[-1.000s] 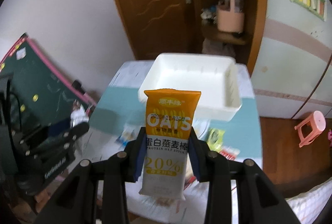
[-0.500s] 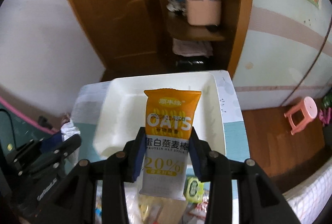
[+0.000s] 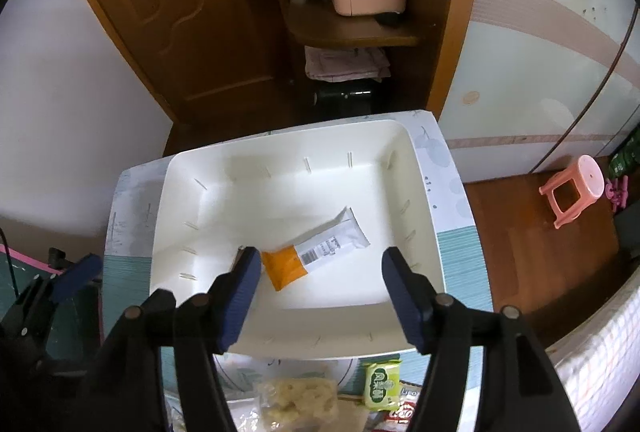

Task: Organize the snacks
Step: 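Carry both bars to the white tray and open both tools to drop them, then move both tools back over the snack pile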

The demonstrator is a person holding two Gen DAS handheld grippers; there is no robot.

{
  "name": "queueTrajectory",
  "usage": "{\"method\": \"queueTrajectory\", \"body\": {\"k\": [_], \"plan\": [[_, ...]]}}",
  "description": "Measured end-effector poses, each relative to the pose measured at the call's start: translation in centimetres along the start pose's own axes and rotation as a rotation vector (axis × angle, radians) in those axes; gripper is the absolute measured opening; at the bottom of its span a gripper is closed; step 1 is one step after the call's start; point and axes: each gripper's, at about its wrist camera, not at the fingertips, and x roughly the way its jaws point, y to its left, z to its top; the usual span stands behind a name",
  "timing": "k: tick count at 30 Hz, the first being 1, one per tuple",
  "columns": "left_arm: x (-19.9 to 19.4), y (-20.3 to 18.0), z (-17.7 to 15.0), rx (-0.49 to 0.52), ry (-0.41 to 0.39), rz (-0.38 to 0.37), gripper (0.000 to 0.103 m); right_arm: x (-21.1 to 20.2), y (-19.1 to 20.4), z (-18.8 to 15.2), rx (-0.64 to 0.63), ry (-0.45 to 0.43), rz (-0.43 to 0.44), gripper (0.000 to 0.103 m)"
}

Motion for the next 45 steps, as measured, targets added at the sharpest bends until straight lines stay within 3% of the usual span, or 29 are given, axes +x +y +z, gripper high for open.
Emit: {"method": "queueTrajectory", "body": {"k": [8, 19, 26, 35, 45], "plan": [[-2.9, 0.3, -0.7, -0.029, -0.053, -0.009, 0.090, -3.0, 0.3, -0.8, 0.000, -0.053, 0.042, 0.064], [-10.5, -0.4, -4.4, -0.096, -0.191, 0.019, 0.090, -9.7, 0.0, -3.6, -0.015, -0.151, 0.090, 0.065], [-15.3, -0.3, -7.5, -0.137, -0.253, 0.025, 0.090, -14.9, -0.9, -7.1, -0.041, -0.221, 0.099, 0.071], [-20.8, -0.3, -12.3, -0.129, -0.338, 0.059, 0.090, -19.7, -2.3, -12.4, -0.064, -0.296, 0.137, 0.071], [-23.2, -0.2, -18.8, -0.083, -0.335, 0.125, 0.090, -20.4, -2.0, -17.7, -0.183, -0.276, 0.154, 0.071]]}}
